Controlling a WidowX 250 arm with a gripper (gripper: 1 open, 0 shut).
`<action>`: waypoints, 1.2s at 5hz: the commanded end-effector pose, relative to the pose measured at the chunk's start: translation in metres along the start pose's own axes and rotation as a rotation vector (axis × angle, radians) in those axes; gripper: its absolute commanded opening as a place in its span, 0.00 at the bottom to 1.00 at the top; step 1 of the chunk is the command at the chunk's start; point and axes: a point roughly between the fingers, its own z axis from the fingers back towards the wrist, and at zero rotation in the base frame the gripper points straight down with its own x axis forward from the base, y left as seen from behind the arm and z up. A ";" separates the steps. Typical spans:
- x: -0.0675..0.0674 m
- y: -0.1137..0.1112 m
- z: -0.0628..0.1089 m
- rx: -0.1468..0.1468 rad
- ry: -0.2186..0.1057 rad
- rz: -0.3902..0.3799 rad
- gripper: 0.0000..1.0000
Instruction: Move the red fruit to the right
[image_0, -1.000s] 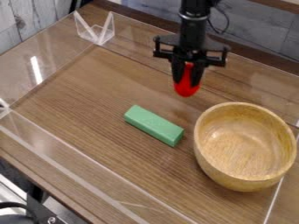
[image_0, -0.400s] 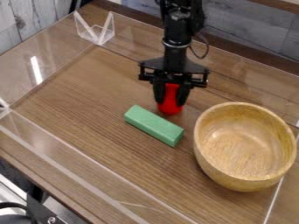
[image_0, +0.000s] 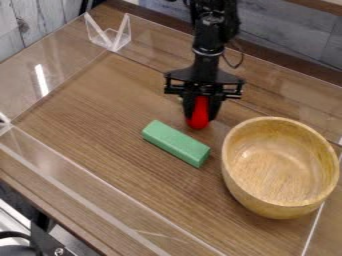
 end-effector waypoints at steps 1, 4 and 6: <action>0.012 -0.017 0.019 -0.023 -0.036 0.038 1.00; 0.032 -0.015 0.006 -0.030 -0.031 0.054 1.00; 0.041 -0.011 0.004 -0.039 -0.024 -0.024 1.00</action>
